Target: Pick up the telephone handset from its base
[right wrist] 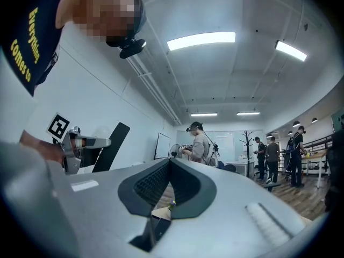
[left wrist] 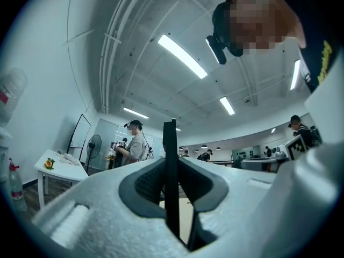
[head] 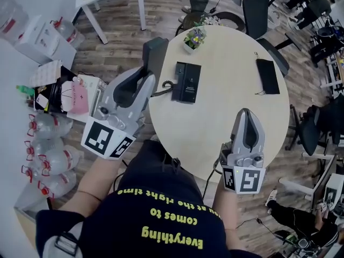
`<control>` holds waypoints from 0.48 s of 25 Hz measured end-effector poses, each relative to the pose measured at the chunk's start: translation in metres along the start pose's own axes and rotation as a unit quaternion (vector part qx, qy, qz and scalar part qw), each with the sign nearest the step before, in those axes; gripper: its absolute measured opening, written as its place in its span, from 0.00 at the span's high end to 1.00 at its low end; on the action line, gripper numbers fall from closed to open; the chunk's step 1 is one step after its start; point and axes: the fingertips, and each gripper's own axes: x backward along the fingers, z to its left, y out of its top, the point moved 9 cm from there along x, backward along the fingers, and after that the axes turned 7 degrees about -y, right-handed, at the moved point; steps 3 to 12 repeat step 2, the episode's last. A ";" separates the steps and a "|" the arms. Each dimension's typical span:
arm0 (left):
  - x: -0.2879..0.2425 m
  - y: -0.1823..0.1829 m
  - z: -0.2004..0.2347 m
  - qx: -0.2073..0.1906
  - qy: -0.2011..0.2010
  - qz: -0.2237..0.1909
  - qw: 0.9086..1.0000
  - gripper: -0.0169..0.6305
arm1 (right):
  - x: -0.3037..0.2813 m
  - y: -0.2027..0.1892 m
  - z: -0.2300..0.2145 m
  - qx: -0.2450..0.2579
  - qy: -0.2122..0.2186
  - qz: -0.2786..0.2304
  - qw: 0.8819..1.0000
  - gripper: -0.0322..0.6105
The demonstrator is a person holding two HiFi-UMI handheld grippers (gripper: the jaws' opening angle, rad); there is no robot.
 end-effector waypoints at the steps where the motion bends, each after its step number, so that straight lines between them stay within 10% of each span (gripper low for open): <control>1: 0.000 -0.001 0.001 0.001 0.000 0.000 1.000 0.86 | 0.000 -0.001 0.000 0.000 -0.002 0.001 1.000 0.93; 12: 0.000 -0.001 0.001 0.002 0.000 0.000 1.000 0.86 | 0.000 -0.001 0.000 0.000 -0.003 0.002 1.000 0.93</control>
